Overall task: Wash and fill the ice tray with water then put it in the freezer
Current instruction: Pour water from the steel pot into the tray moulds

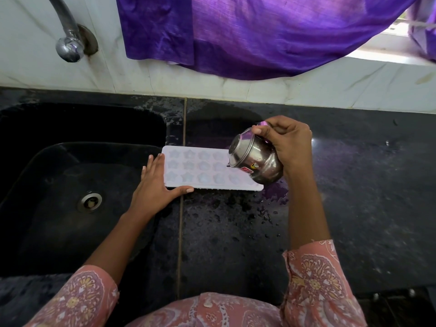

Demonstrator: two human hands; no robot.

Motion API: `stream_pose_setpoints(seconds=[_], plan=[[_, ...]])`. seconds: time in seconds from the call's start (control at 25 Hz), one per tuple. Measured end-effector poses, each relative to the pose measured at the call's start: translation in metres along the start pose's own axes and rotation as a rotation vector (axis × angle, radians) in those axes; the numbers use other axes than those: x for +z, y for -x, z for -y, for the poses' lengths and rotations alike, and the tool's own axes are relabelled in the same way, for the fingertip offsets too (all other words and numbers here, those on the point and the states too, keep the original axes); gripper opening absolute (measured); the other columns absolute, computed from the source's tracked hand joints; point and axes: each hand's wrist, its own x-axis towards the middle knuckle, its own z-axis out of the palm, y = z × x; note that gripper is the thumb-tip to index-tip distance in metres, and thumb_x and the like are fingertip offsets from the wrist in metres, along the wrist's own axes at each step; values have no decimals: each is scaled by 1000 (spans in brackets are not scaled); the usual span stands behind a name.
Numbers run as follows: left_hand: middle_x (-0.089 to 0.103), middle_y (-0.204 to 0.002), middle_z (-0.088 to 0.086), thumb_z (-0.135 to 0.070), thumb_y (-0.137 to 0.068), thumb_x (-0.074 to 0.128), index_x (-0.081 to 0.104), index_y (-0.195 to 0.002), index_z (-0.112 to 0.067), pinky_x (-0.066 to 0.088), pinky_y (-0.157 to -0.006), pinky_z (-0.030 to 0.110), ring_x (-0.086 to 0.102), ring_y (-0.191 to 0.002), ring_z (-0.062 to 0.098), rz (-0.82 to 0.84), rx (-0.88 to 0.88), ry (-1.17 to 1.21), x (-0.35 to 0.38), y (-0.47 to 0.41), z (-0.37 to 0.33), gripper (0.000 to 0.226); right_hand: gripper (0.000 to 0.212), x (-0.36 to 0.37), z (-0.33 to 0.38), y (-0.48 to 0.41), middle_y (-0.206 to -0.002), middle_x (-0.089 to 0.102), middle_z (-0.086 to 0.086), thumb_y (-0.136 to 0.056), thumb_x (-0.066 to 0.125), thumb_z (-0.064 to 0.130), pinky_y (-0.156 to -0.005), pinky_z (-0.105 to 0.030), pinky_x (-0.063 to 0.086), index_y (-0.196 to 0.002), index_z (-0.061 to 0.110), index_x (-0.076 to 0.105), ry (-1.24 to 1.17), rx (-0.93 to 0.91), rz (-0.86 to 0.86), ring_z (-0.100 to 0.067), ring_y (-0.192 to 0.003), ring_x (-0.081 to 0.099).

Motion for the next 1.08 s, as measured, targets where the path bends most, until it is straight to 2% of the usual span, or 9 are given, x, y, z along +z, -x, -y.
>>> stream_pose_setpoints(seconds=[0.08,0.24,0.52,0.76,1.08], plan=[[6,-159,3,-71,-56,55,6,-150,-10,-6,-115,32,-9,-145,14,0,1,0,0,0,0,122,11,1,-1,0,-69,71,5,-68,79,14,-70,-30,55,-71,20,70,-10,7,-8,-15,-73,67],[6,-159,2,-70,-57,55,6,-150,-10,-6,-115,32,-9,-145,14,1,3,2,0,0,0,121,11,1,-1,2,-63,68,10,-70,78,12,-62,-20,49,-72,18,70,-51,27,-18,-6,-66,63],[5,-159,2,-72,-56,54,6,-151,-10,-6,-115,31,-9,-145,13,-4,4,9,0,1,0,122,13,3,1,3,-58,68,13,-72,75,3,-58,-14,47,-73,14,68,-175,74,-64,1,-58,60],[4,-159,2,-70,-57,55,5,-150,-9,-7,-115,30,-9,-145,13,-5,2,3,0,1,-1,121,12,9,1,5,-57,68,12,-73,73,1,-58,-13,47,-74,11,67,-211,83,-50,1,-58,62],[5,-159,3,-66,-63,61,6,-150,-8,-5,-116,33,-8,-145,14,1,-4,-10,0,0,0,118,18,20,-3,2,-60,69,8,-68,79,7,-61,-19,48,-66,22,69,-155,59,-4,-8,-62,62]])
